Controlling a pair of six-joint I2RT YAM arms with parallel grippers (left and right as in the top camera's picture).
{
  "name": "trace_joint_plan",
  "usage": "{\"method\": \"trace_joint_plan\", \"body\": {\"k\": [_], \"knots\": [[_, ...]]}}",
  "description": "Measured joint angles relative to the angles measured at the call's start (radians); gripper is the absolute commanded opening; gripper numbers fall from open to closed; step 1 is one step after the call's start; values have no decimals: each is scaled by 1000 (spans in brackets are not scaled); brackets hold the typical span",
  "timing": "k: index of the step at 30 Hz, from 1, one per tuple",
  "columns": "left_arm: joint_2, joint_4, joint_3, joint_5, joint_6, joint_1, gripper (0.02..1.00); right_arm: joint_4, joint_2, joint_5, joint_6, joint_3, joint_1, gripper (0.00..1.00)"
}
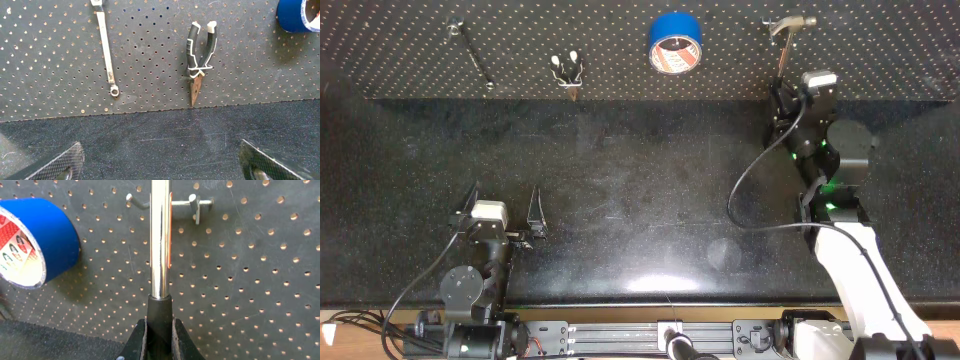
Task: Place Tools Onto Pegboard
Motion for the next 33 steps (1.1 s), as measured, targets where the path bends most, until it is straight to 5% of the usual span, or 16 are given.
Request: {"method": "trace_joint_plan", "body": {"k": [7, 8, 18, 23, 26, 33], "knots": [[0, 0, 0, 0, 0, 0, 996, 49, 185, 0, 0, 40, 0, 77], [0, 0, 0, 0, 0, 0, 998, 60, 192, 0, 0, 40, 0, 976], [0, 0, 0, 0, 0, 0, 996, 27, 38, 0, 11, -4, -5, 978], [0, 1, 0, 0, 0, 0, 996, -349, -679, 28, -27, -277, -58, 976], [-1, 0, 0, 0, 0, 0, 996, -731, -1126, 133, -37, -318, -80, 976], [-1, 0, 0, 0, 0, 0, 996, -980, -1241, 166, -40, -308, -80, 976]]}}
